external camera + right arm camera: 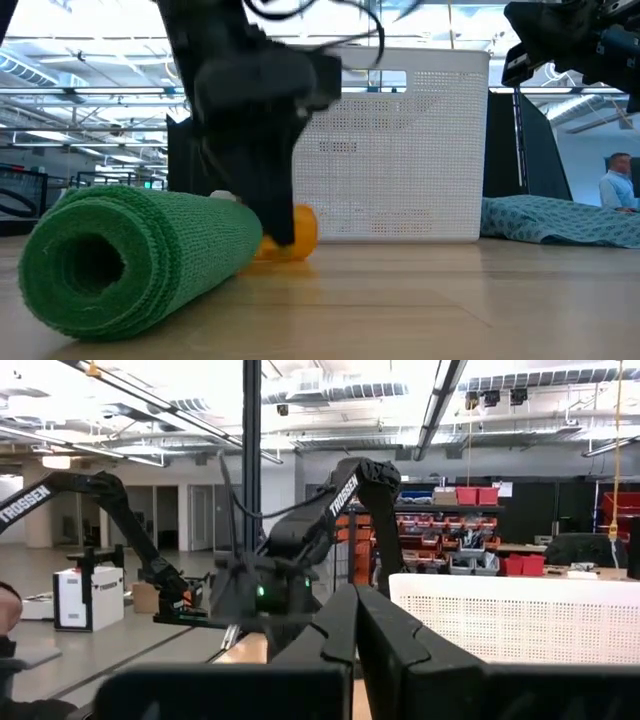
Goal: Pick & place medical supplies in basket/bin
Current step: Put the orange medicine bottle into the white bin
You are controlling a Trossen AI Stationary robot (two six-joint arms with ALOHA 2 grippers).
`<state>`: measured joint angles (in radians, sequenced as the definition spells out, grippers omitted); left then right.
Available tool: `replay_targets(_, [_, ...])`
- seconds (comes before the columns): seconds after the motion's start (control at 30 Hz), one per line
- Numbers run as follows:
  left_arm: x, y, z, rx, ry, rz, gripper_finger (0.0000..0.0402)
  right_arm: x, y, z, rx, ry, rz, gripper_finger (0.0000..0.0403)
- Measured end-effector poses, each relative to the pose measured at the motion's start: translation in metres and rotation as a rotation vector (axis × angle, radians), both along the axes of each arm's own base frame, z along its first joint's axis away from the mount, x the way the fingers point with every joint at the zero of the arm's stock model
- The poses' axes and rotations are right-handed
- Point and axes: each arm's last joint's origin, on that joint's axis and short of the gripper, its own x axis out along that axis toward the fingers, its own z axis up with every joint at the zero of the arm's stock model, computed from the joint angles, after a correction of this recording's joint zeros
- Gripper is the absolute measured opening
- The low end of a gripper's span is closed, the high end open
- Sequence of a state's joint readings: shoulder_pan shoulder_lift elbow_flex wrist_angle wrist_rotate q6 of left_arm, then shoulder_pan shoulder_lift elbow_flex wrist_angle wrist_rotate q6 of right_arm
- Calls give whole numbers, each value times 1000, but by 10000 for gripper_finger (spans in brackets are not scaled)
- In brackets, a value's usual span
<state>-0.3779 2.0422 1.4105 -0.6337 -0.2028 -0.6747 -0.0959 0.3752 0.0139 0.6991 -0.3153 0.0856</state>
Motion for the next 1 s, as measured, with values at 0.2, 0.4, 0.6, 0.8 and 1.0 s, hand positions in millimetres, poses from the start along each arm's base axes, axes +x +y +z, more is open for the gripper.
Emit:
replay_targets(0.2, [5,6,-15,-25,48,-1,356,0,0,-2,7,18,2,0])
replay_targets(0.4, [4,8,-11,-27,49,-30,322,1,0,-4,34,49,9,0])
replay_targets(0.6, [2,8,-9,-28,71,-87,191,1,0,-4,36,56,10,0])
replay_targets(0.8, [-2,10,-6,11,100,-136,149,2,0,-4,36,56,10,0])
replay_targets(1.0, [-17,10,41,114,10,-185,151,2,0,-5,36,60,10,0])
